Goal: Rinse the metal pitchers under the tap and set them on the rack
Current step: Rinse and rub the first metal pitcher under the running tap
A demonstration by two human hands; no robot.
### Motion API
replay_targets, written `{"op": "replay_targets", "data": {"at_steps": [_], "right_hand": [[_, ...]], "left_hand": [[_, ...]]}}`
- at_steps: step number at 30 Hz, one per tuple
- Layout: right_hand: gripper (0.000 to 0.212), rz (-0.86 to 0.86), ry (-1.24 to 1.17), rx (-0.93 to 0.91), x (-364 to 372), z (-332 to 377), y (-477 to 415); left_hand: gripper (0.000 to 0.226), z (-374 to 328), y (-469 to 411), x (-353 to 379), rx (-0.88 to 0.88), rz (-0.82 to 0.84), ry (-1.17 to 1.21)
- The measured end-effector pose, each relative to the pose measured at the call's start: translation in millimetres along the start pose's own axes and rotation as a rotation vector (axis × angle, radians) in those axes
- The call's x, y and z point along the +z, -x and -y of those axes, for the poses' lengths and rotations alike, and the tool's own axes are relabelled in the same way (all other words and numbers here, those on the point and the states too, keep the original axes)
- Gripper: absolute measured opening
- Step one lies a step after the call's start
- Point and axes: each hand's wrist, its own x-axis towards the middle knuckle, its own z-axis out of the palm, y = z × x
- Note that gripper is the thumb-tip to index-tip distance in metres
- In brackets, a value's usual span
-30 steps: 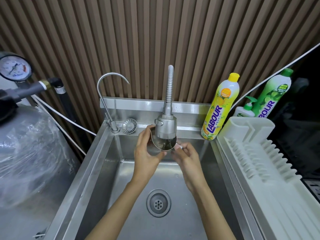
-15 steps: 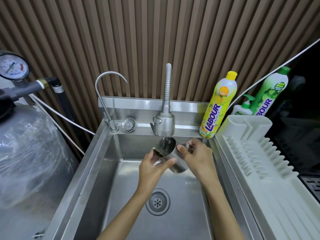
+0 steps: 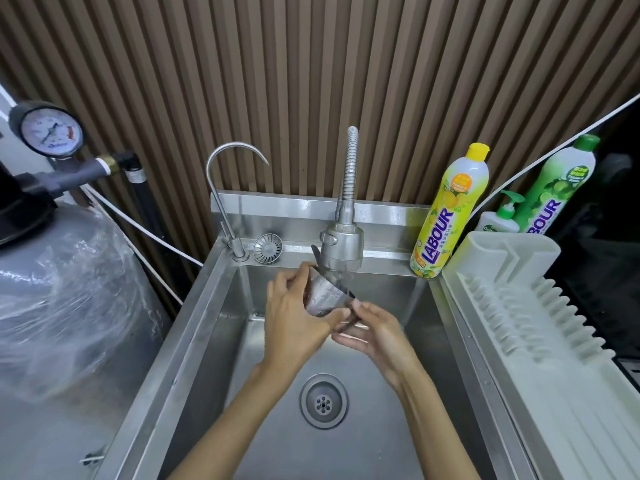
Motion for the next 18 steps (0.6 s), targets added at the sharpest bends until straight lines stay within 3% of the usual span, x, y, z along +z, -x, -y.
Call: {"op": "replay_targets", "data": {"at_steps": [3, 5, 7, 8, 10, 13, 18], "right_hand": [[0.019, -0.205, 0.378, -0.031, 1, 23, 8], [0.021, -0.361, 0.72, -0.134, 5, 39, 15], [0.022, -0.463, 1.113, -0.216, 13, 49, 22], [0.019, -0.491, 1.185, -0.261, 17, 51, 24], [0.019, -0.489, 1.087, -0.352, 19, 49, 23], [0.022, -0.372, 0.675, -0.414, 13, 39, 13], [0.021, -0.057, -0.069, -0.217, 5, 10, -6]], "left_hand": [[0.065, 2, 10, 9, -0.139, 0.022, 0.034], [0.054, 6, 11, 16, -0.231, 0.136, 0.22], [0.057, 11, 7, 25, -0.335, 0.275, 0.468], [0.059, 11, 5, 29, -0.364, 0.313, 0.566], [0.059, 9, 0, 37, -0.351, 0.297, 0.708], [0.063, 3, -8, 38, -0.227, 0.152, 0.797], [0.088, -2, -15, 19, 0.055, -0.026, 0.478]]}}
